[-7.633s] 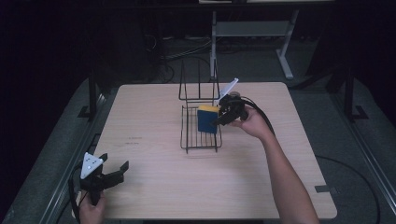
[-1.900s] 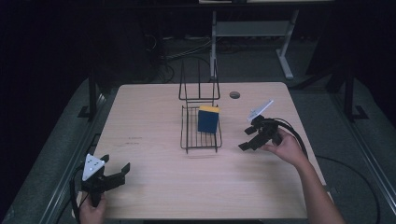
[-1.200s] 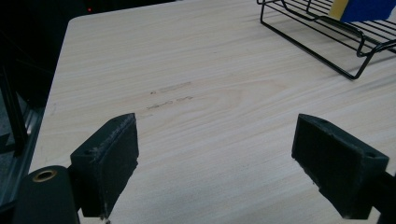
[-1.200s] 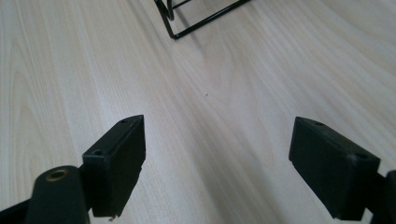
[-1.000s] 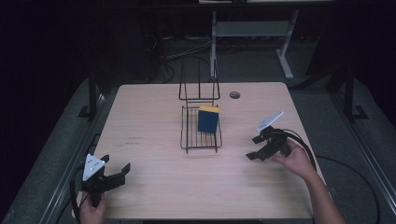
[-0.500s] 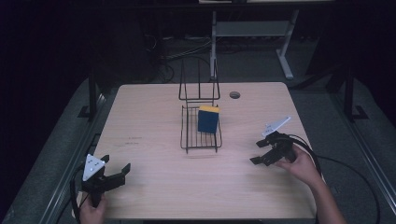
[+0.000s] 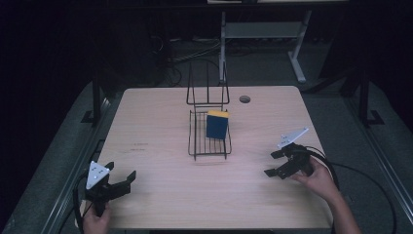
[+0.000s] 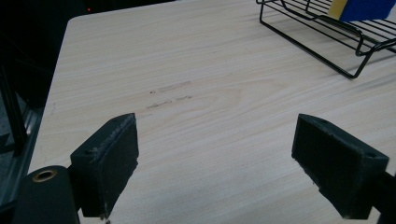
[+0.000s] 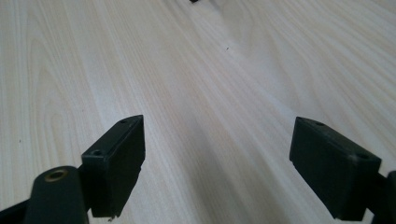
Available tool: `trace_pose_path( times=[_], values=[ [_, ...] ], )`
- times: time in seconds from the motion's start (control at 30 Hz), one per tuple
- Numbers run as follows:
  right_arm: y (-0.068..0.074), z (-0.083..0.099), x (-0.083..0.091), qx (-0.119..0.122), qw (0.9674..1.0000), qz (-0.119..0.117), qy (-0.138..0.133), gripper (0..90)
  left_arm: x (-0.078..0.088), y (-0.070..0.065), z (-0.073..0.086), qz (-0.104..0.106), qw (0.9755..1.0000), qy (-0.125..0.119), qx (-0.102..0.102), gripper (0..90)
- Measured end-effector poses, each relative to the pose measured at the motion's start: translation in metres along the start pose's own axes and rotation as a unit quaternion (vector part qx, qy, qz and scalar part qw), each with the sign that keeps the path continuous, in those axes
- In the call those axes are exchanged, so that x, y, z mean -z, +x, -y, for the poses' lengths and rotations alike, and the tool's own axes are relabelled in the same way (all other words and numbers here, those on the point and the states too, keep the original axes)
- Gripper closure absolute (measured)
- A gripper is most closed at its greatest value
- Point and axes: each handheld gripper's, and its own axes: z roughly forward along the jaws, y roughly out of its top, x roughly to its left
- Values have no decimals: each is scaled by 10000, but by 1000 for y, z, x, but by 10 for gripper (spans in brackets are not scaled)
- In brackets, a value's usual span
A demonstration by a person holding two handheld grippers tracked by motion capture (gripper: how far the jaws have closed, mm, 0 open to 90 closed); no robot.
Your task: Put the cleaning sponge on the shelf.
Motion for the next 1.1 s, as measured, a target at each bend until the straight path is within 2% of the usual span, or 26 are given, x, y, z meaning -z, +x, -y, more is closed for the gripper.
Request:
trace_pose_path(
  times=[1.1],
  values=[
    [23,27,10,-7,9999,75,-132,178,0,-2,0,21,10000,-4,-47,141]
  ],
)
